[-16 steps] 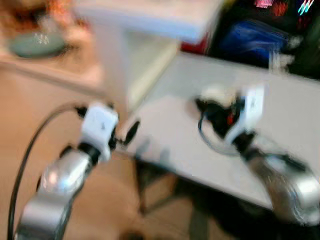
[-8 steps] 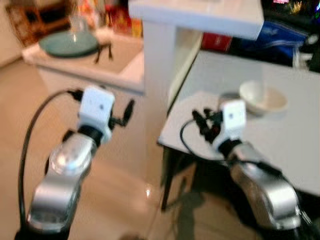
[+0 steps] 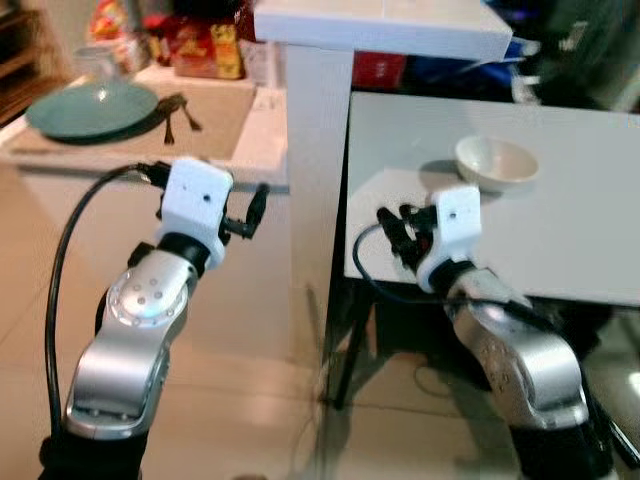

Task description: Setting the table

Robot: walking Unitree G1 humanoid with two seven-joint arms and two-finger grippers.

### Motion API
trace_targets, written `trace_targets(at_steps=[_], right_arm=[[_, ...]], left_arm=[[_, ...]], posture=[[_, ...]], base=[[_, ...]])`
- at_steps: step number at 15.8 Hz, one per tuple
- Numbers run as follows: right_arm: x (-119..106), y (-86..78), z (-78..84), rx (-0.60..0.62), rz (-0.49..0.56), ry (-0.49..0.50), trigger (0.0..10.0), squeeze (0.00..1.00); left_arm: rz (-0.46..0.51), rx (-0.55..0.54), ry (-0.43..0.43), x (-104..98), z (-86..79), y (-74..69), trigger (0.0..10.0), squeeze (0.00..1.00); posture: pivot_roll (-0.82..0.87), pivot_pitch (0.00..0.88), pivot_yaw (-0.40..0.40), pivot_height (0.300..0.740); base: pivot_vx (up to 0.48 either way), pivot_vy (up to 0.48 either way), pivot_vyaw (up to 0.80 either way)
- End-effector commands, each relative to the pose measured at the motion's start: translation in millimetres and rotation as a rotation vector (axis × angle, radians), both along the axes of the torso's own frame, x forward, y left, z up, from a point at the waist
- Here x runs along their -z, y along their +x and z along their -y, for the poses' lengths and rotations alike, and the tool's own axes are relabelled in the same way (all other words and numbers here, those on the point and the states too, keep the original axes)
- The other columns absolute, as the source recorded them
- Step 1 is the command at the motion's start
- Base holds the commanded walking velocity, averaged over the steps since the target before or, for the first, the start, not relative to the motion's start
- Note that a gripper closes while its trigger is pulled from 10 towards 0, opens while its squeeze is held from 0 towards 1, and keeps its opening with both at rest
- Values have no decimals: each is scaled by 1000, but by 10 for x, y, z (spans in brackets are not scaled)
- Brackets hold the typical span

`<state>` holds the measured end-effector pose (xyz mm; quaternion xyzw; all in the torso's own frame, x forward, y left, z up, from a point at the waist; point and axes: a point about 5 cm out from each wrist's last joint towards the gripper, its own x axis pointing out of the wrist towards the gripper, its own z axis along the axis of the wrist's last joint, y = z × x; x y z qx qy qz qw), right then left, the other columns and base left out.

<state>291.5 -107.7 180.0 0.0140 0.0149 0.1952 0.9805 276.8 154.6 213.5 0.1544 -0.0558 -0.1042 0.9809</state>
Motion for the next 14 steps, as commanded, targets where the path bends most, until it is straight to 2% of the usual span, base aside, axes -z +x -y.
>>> trace_targets(at_steps=[1, 4, 5, 6, 7, 14], right_arm=[[-38, 41, -47, -16, 3, 18, 10000, 0], [-58, 85, -74, -4, -12, 50, 10000, 0], [-68, 104, -83, -2, -33, 111, 10000, 0], [-80, 108, -79, 0, -34, 139, 10000, 1000], [-107, 116, -67, 1, -31, 179, 10000, 1000], [-206, 121, -62, -6, 0, 222, 10000, 1000]], left_arm=[[7, -30, 6, -15, -60, 3, 10000, 0], [-13, -49, -22, -5, -86, -14, 10000, 0], [-28, -50, -56, -11, -100, -19, 10000, 0], [-36, -53, -78, -16, -107, -19, 10000, 0], [-41, -52, -121, -39, -117, -18, 10000, 1000], [-12, -26, -108, -165, -109, 2, 10000, 1000]], posture=[[63, 15, -35, 740], [70, 16, -41, 740], [72, 18, -43, 740], [72, 18, -43, 740], [72, 18, -43, 740], [69, 12, -35, 740]], base=[[0, 480, -800], [0, 480, -800], [0, 480, 0], [0, 480, 0], [0, 480, 0], [0, 480, 0]])
